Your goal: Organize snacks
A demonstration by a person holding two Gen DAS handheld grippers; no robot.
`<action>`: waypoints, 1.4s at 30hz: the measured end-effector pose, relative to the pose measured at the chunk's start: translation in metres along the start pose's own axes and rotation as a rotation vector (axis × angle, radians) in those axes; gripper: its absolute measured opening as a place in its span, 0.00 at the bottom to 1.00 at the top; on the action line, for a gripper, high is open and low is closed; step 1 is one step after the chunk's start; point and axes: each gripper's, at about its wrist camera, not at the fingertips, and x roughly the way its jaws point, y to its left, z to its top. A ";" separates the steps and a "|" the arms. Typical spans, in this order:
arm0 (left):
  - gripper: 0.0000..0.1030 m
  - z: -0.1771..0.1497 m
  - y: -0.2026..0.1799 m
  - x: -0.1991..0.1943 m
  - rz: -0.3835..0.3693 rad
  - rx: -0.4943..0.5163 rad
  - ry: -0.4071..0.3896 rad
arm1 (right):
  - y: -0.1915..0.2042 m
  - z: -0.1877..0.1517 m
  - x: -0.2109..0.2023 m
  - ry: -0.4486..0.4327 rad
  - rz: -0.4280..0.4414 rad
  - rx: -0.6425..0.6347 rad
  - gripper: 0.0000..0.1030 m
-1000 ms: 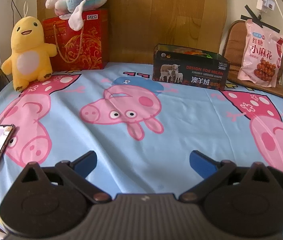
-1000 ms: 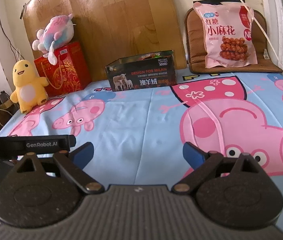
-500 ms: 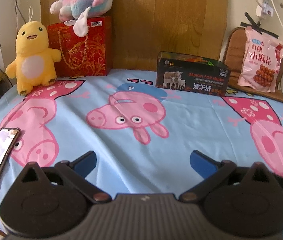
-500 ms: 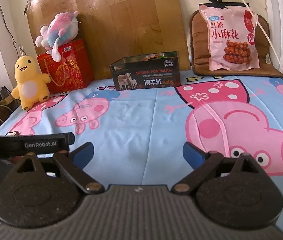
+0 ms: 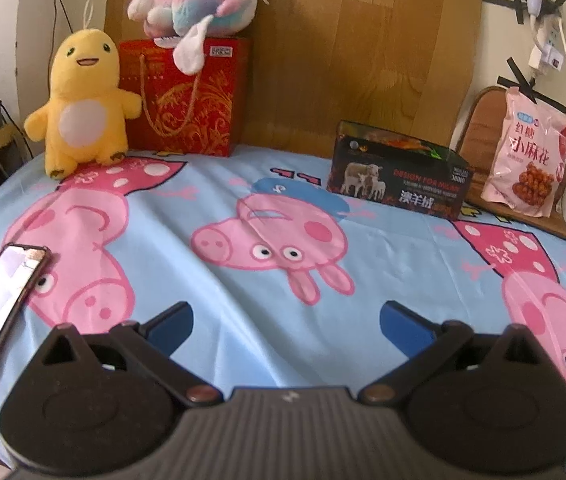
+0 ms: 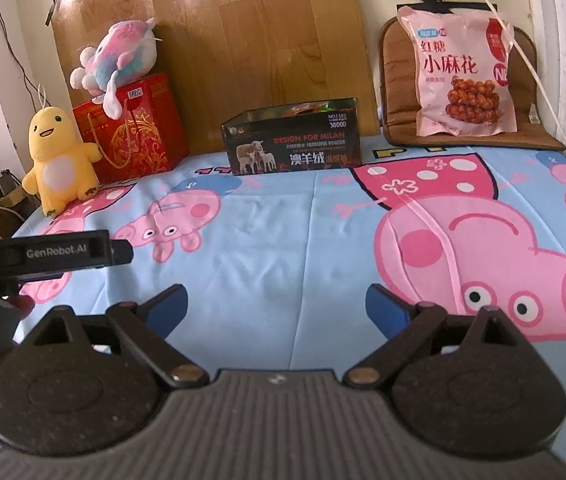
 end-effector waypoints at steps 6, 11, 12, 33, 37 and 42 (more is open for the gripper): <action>1.00 -0.003 0.012 -0.004 -0.006 -0.032 -0.010 | 0.008 -0.003 -0.003 -0.002 -0.018 -0.021 0.94; 1.00 -0.006 0.016 -0.006 -0.011 -0.020 0.002 | 0.017 -0.004 -0.003 -0.006 -0.023 -0.052 0.94; 1.00 -0.006 0.018 -0.007 -0.011 -0.021 0.002 | 0.019 -0.004 -0.003 -0.004 -0.023 -0.053 0.94; 1.00 -0.003 0.012 -0.010 -0.011 0.057 0.020 | 0.025 -0.015 -0.003 0.012 -0.033 -0.039 0.94; 1.00 -0.004 0.009 -0.011 0.011 0.064 0.011 | 0.022 -0.017 -0.003 0.014 -0.033 -0.035 0.94; 1.00 -0.003 0.007 -0.008 0.027 0.057 0.031 | 0.019 -0.016 -0.002 0.016 -0.031 -0.030 0.94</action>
